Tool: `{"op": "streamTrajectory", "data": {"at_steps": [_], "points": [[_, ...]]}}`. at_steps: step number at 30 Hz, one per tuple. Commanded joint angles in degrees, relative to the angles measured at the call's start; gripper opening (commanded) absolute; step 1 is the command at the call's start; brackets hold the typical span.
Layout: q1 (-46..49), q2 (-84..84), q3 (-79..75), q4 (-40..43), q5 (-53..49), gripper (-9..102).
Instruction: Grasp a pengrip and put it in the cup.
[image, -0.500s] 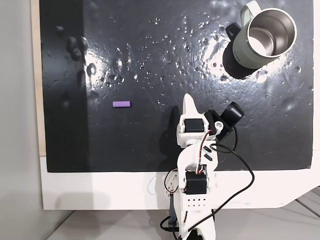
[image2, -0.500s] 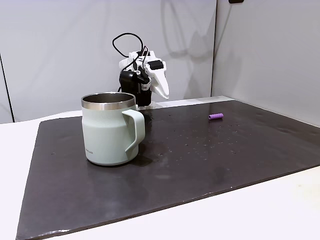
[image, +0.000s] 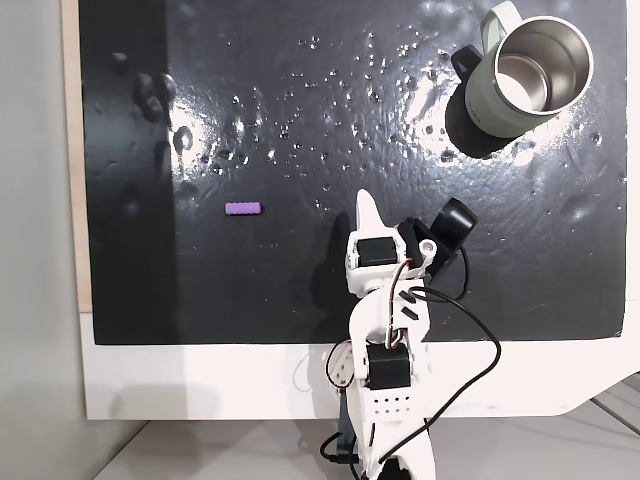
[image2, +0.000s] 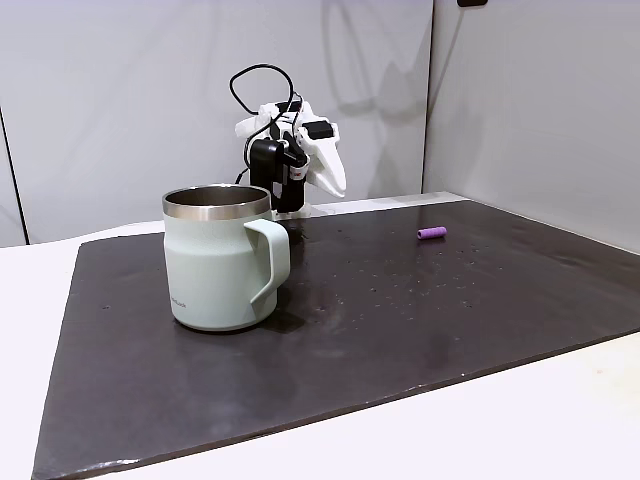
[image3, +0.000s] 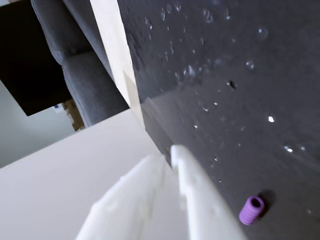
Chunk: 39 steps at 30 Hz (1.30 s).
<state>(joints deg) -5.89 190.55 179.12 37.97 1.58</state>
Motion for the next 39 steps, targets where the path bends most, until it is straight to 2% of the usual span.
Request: {"op": "streamTrajectory", "data": {"at_steps": [1,4,10,18,22,26,30,39], "points": [[-2.29,0.62,-6.59,5.27,-1.41,0],[-5.63,-2.02,-16.17,11.34,-1.93,0],[-8.61,-22.68,-40.34,22.50,1.41,0],[-15.47,-51.68,-71.63,40.08,13.71,0],[-19.07,-63.19,-82.18,46.85,18.98,0],[-22.15,-69.52,-85.61,47.72,20.48,1],[-24.61,-74.62,-86.13,47.99,23.64,17],[-26.54,-87.98,-90.88,46.85,30.85,22]]}}
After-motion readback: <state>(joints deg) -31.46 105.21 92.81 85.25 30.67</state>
